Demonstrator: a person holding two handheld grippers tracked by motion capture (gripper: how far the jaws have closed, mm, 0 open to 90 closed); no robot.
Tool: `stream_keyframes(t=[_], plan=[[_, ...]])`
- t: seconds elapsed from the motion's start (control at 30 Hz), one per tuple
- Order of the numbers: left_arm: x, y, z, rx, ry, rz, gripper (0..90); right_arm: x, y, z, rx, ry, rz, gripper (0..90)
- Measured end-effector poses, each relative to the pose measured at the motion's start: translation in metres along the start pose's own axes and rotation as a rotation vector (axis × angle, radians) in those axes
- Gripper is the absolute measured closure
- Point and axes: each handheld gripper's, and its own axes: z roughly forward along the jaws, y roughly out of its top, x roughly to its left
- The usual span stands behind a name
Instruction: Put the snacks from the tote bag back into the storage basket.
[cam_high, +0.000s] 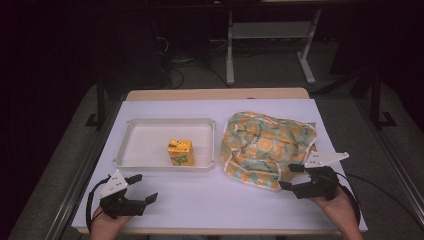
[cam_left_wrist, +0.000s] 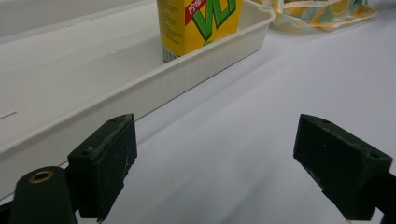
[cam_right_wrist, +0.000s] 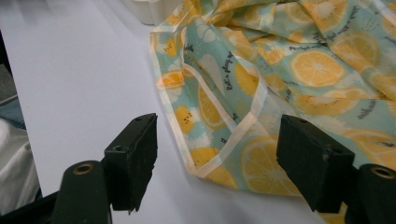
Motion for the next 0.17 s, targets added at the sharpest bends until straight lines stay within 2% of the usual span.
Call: stream_keyframes(t=[0.17], plan=[[0.0005, -0.0002, -0.0001, -0.003, 0.002, -0.005, 13.2, 0.0048, -0.0004, 0.0083, 0.001, 0.012, -0.001, 28.5]])
